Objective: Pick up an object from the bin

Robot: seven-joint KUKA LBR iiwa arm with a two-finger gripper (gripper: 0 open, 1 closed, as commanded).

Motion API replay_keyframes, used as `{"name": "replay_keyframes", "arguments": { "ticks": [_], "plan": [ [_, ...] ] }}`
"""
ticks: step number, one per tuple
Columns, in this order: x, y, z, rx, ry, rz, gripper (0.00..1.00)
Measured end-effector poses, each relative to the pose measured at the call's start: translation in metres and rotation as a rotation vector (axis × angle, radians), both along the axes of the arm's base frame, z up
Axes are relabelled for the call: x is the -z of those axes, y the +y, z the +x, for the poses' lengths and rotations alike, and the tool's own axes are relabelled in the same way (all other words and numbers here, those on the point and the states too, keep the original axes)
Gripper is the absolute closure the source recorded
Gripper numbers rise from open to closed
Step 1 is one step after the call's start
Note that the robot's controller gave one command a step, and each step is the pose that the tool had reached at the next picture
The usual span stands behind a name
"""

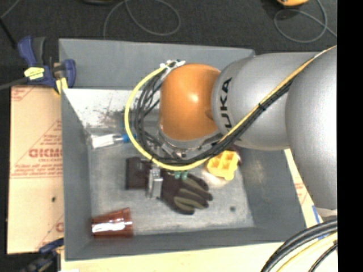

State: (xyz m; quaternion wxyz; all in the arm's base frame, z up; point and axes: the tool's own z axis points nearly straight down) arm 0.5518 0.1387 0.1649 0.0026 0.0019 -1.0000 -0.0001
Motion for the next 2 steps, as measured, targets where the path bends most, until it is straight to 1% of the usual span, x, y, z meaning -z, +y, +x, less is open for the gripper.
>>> {"name": "replay_keyframes", "arguments": {
  "ticks": [1, 2],
  "plan": [
    [-0.005, -0.001, 0.002, 0.004, -0.008, 0.001, 0.0],
    [0.028, -0.015, -0.002, 0.111, -0.013, 0.003, 0.0]
  ]
}}
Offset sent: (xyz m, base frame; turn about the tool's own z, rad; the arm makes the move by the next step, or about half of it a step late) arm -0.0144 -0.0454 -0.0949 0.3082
